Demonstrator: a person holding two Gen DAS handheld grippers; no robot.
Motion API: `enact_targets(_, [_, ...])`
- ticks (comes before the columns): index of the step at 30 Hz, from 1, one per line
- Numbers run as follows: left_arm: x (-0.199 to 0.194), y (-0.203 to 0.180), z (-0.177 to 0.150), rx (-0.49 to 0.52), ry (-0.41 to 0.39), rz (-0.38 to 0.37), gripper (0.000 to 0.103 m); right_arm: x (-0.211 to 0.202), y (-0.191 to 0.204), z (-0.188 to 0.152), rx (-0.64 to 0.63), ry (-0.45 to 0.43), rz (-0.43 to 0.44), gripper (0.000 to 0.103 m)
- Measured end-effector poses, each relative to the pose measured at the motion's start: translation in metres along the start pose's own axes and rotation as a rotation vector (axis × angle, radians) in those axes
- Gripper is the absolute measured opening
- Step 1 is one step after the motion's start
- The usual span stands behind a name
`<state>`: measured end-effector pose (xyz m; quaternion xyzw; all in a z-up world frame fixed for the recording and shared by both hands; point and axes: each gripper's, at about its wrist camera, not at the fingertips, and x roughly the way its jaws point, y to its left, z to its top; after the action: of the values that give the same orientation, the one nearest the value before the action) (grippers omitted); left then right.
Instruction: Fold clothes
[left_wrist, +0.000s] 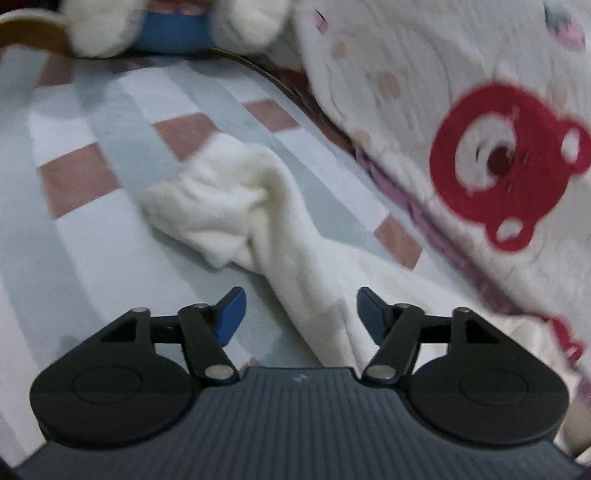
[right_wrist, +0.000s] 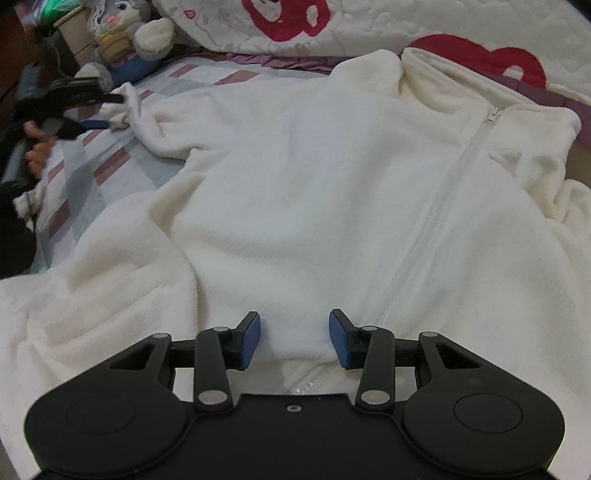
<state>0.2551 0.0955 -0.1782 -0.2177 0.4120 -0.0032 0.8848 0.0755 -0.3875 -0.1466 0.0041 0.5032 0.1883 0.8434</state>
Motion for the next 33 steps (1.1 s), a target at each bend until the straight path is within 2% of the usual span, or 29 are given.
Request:
enact_targets(3, [0.027,-0.015,0.009,0.05,0.031,0.088,0.069,-0.001,0.001,-0.002,-0.037,0.01,0.008,0.047])
enact_targets(5, [0.038,-0.017,0.018,0.035,0.037,0.128,0.07,-0.001,0.001,-0.003,-0.055,0.015,0.018,0.047])
enact_targets(7, [0.044,-0.013,0.023,-0.004,0.013,0.156,0.07,-0.004,-0.001,-0.006,-0.063,0.02,0.034,0.047])
enact_targets(9, [0.044,-0.007,0.02,-0.032,-0.026,0.149,0.068,-0.013,-0.009,-0.013,-0.021,0.011,0.068,0.048])
enact_targets(10, [0.042,-0.006,0.016,-0.031,-0.047,0.144,0.063,-0.017,-0.012,-0.016,0.001,0.005,0.086,0.048])
enact_targets(11, [0.041,-0.006,0.012,-0.012,-0.062,0.144,0.053,-0.022,-0.019,-0.021,0.031,-0.011,0.112,0.048])
enact_targets(12, [0.038,-0.006,0.01,0.011,-0.069,0.137,0.017,-0.026,-0.025,-0.027,0.07,-0.021,0.143,0.049])
enact_targets(13, [0.035,-0.007,0.01,0.031,-0.071,0.125,0.013,-0.024,-0.031,-0.034,0.102,0.004,0.151,0.05])
enact_targets(15, [0.014,-0.014,0.022,0.062,-0.154,0.082,0.013,-0.023,-0.041,-0.045,0.164,0.046,0.165,0.05])
enact_targets(18, [-0.033,-0.031,0.046,0.132,-0.347,0.029,0.013,-0.042,-0.055,-0.056,0.242,-0.048,0.168,0.05])
enact_targets(20, [-0.061,-0.036,0.059,0.173,-0.461,0.057,0.013,-0.054,-0.065,-0.062,0.294,-0.111,0.169,0.05])
enact_targets(21, [-0.066,-0.032,0.063,0.169,-0.478,0.073,0.013,-0.061,-0.07,-0.066,0.32,-0.142,0.169,0.05])
enact_targets(23, [-0.058,-0.014,0.064,0.111,-0.439,0.108,0.014,-0.075,-0.083,-0.069,0.364,-0.198,0.15,0.05])
enact_targets(26, [-0.024,0.026,0.053,-0.036,-0.285,0.192,0.022,-0.095,-0.109,-0.072,0.429,-0.271,0.088,0.05])
enact_targets(27, [-0.014,0.037,0.048,-0.075,-0.237,0.233,0.027,-0.099,-0.117,-0.072,0.441,-0.282,0.048,0.05])
enact_targets(28, [-0.008,0.045,0.044,-0.094,-0.201,0.29,0.025,-0.102,-0.125,-0.072,0.451,-0.288,-0.013,0.05])
enact_targets(29, [-0.007,0.046,0.041,-0.085,-0.193,0.347,0.025,-0.105,-0.132,-0.073,0.461,-0.293,-0.074,0.05])
enact_targets(30, [-0.012,0.041,0.042,-0.058,-0.21,0.372,0.027,-0.108,-0.139,-0.074,0.471,-0.298,-0.134,0.05])
enact_targets(32, [-0.024,0.025,0.046,0.005,-0.261,0.385,0.032,-0.114,-0.156,-0.077,0.507,-0.304,-0.236,0.05])
enact_targets(33, [-0.032,0.015,0.048,0.029,-0.287,0.381,0.039,-0.117,-0.165,-0.078,0.526,-0.307,-0.285,0.05])
